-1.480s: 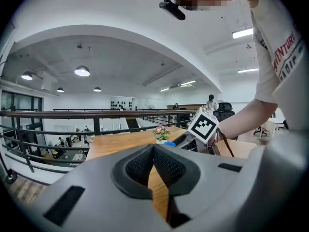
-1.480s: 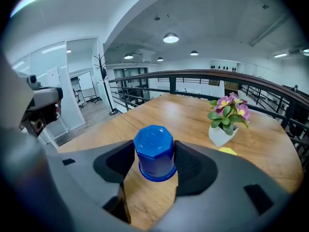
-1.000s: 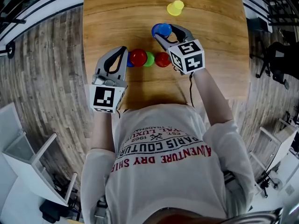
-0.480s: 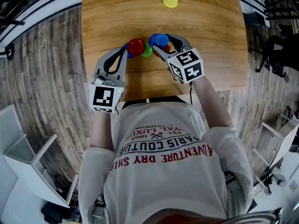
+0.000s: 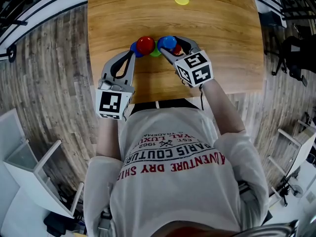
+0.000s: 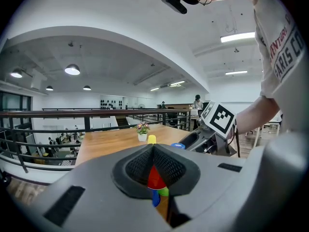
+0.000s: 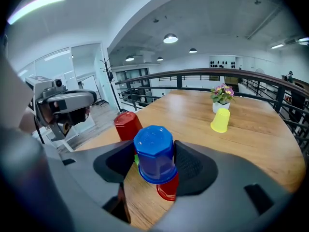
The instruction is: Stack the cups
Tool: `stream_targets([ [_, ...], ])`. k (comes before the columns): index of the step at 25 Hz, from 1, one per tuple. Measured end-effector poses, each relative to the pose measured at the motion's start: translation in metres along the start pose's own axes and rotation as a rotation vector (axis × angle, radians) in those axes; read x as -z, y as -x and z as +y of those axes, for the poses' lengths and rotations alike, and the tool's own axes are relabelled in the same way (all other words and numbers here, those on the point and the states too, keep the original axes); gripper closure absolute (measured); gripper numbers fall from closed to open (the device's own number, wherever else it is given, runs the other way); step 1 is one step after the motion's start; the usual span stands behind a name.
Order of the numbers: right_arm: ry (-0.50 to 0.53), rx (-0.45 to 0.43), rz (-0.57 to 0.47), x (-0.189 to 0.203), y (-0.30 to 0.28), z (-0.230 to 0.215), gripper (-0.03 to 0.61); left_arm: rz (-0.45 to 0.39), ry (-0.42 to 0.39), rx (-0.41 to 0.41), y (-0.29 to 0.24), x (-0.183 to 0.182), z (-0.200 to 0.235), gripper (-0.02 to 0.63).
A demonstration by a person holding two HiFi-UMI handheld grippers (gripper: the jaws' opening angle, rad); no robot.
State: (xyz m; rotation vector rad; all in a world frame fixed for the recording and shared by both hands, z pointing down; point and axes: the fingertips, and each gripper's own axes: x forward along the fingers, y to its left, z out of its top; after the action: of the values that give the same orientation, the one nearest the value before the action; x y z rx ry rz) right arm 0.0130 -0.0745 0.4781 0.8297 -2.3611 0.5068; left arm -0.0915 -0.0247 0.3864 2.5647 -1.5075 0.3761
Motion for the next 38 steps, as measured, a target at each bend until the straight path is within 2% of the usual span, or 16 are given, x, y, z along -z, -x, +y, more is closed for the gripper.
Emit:
stream_targets([
  [6,-0.016,-0.028,-0.040,-0.007,0.000,0.008,0.299,0.005,0.007,-0.020,0.005,0.004,0.005,0.598],
  [12,0.006,-0.040,-0.133,-0.041,0.016,0.004,0.288,-0.017,0.001,-0.031,0.000,-0.005,0.011,0.598],
  [15,-0.011,-0.026,-0.169,-0.058,0.026,-0.005,0.288,-0.029,-0.007,-0.033,-0.005,-0.012,0.011,0.598],
  [19,-0.051,0.040,-0.195,-0.072,0.034,-0.033,0.288,-0.029,-0.038,-0.034,-0.013,-0.022,0.009,0.598],
  [24,-0.094,0.101,-0.183,-0.075,0.026,-0.075,0.288,-0.031,-0.056,-0.056,-0.026,-0.032,0.020,0.598],
  [28,-0.076,0.150,-0.156,-0.071,0.008,-0.109,0.288,-0.016,-0.056,-0.078,-0.042,-0.032,0.033,0.598],
  [38,-0.122,0.175,-0.059,-0.055,-0.055,-0.180,0.288,0.023,-0.034,-0.116,-0.090,-0.032,0.070,0.598],
])
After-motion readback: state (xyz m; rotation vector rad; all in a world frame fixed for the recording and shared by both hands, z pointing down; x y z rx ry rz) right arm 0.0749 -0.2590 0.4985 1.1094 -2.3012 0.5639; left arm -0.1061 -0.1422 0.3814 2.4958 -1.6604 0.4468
